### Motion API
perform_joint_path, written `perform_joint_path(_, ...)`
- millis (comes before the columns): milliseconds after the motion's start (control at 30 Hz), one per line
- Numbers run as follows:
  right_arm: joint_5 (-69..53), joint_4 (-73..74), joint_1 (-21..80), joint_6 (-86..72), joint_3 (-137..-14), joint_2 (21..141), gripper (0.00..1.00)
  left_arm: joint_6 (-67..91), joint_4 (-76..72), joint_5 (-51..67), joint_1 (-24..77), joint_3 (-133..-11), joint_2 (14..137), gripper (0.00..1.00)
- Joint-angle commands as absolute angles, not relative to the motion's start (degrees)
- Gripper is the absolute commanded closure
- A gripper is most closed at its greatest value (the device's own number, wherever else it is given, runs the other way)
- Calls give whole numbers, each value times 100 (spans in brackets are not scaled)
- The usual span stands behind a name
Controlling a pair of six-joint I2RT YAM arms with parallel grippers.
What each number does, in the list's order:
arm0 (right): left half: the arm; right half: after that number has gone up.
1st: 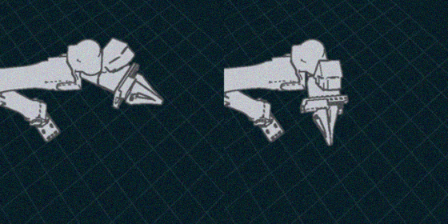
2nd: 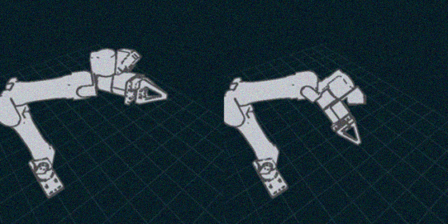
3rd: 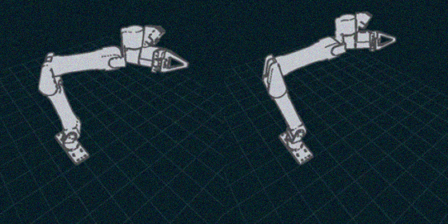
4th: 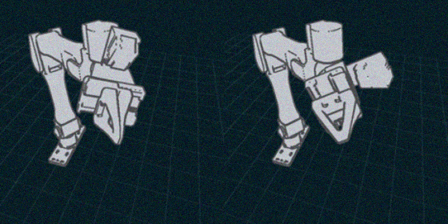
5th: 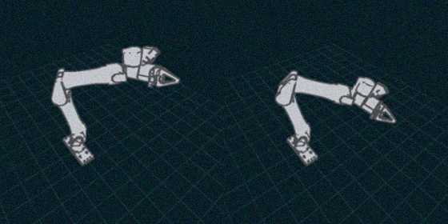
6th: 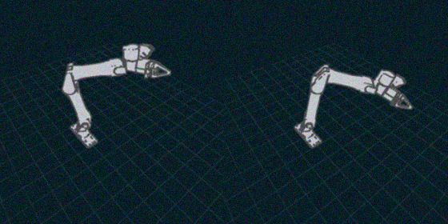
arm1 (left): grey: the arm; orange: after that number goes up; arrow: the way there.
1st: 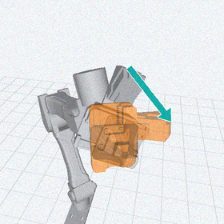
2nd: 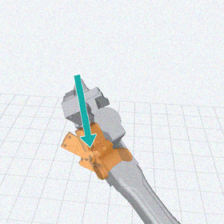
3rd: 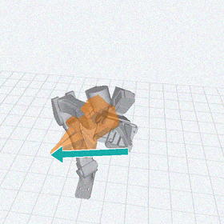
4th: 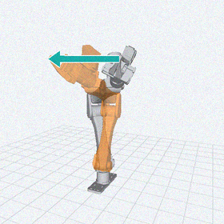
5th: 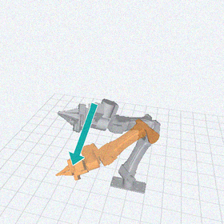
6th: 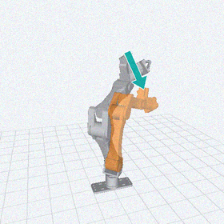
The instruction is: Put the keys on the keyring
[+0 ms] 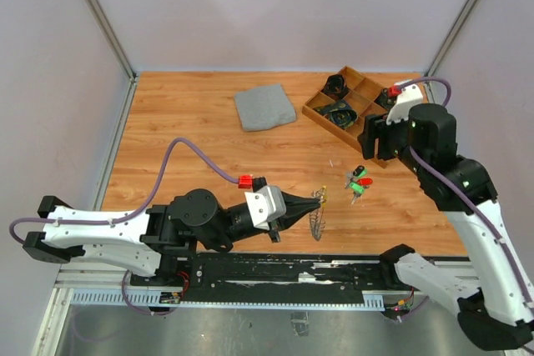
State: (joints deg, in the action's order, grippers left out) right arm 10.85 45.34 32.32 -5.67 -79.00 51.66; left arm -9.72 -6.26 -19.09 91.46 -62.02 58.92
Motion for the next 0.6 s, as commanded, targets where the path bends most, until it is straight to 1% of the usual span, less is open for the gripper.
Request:
perform_joint_path(0, -1107, 4600, 1615, -1330, -7285, 5348, 35, -706, -650, -1930, 8958, -6142, 5660, 99)
perform_joint_path(100, -1674, 4080, 840, -1760, -6414, 5483, 34, -452, -629, -1581, 8544, -5948, 5549, 100)
perform_joint_path(233, -1610, 3487, 219, -2410, -5447, 5633, 33, -219, -598, -1196, 8072, -5728, 5413, 100)
perform_joint_path(400, -1056, 2908, -96, -2795, -4532, 5976, 33, -44, -483, -799, 7718, -5579, 5350, 100)
perform_joint_path(567, -924, 2348, -122, -2802, -4060, 6604, 38, -31, -349, -753, 7649, -5491, 5264, 99)
